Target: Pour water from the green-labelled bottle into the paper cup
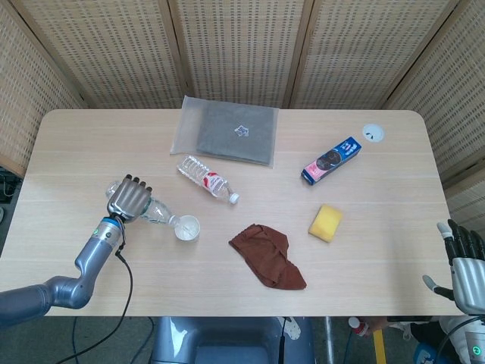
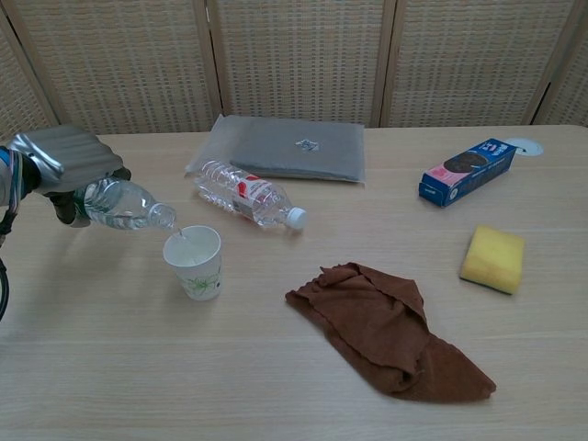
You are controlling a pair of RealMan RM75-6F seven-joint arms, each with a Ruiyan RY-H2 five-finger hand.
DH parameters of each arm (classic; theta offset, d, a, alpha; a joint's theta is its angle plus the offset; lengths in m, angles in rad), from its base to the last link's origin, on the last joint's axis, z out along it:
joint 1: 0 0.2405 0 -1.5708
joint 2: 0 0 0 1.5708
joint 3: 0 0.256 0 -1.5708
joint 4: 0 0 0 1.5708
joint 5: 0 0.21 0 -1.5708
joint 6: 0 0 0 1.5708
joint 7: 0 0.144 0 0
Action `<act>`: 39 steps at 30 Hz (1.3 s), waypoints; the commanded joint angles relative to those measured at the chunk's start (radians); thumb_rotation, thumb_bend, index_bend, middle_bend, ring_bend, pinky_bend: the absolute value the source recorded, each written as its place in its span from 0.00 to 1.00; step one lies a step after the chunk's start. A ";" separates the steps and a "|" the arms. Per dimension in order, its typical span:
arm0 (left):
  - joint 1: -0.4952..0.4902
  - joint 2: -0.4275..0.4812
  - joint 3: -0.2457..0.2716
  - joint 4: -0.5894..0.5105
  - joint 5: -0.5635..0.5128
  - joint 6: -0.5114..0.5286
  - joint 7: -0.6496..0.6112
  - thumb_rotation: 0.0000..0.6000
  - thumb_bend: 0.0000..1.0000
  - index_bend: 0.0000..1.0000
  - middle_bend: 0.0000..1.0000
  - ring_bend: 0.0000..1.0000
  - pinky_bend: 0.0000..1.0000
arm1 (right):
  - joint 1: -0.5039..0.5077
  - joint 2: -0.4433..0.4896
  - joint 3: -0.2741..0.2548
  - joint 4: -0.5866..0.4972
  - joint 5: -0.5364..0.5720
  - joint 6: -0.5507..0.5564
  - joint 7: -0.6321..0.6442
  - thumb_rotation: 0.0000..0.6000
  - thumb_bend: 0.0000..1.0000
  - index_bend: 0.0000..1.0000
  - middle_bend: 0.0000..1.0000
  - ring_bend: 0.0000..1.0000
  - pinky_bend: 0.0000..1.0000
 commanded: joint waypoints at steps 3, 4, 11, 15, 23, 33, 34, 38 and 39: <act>0.005 0.004 -0.008 0.003 -0.010 -0.007 -0.025 1.00 0.66 0.68 0.50 0.34 0.39 | 0.000 -0.001 -0.001 0.000 -0.001 0.001 -0.003 1.00 0.00 0.00 0.00 0.00 0.00; 0.006 0.004 -0.010 0.004 -0.013 -0.010 -0.034 1.00 0.66 0.68 0.50 0.34 0.39 | 0.000 -0.001 -0.001 0.000 -0.001 0.001 -0.004 1.00 0.00 0.00 0.00 0.00 0.00; 0.022 0.011 -0.029 0.026 -0.029 -0.062 -0.149 1.00 0.66 0.68 0.50 0.34 0.39 | 0.001 -0.004 -0.001 -0.001 0.000 -0.001 -0.013 1.00 0.00 0.00 0.00 0.00 0.00; 0.037 0.025 -0.054 0.032 -0.018 -0.107 -0.283 1.00 0.66 0.68 0.50 0.34 0.39 | 0.001 -0.006 -0.002 -0.001 -0.001 -0.002 -0.018 1.00 0.00 0.00 0.00 0.00 0.00; 0.069 0.058 -0.095 0.026 0.020 -0.165 -0.513 1.00 0.66 0.68 0.50 0.34 0.39 | 0.000 -0.007 -0.004 -0.004 -0.003 0.000 -0.024 1.00 0.00 0.00 0.00 0.00 0.00; 0.129 0.067 -0.189 0.043 0.077 -0.233 -0.920 1.00 0.66 0.67 0.50 0.34 0.39 | 0.001 -0.009 -0.005 -0.006 -0.005 -0.001 -0.029 1.00 0.00 0.00 0.00 0.00 0.00; 0.133 0.065 -0.195 0.047 0.087 -0.240 -0.955 1.00 0.65 0.67 0.50 0.34 0.39 | 0.001 -0.009 -0.005 -0.006 -0.005 -0.001 -0.030 1.00 0.00 0.00 0.00 0.00 0.00; 0.163 0.039 -0.226 0.074 0.156 -0.249 -1.152 1.00 0.65 0.67 0.50 0.34 0.39 | 0.002 -0.010 -0.005 -0.006 -0.004 -0.003 -0.033 1.00 0.00 0.00 0.00 0.00 0.00; 0.168 0.033 -0.229 0.080 0.172 -0.245 -1.184 1.00 0.65 0.67 0.50 0.34 0.39 | 0.002 -0.010 -0.005 -0.006 -0.004 -0.003 -0.033 1.00 0.00 0.00 0.00 0.00 0.00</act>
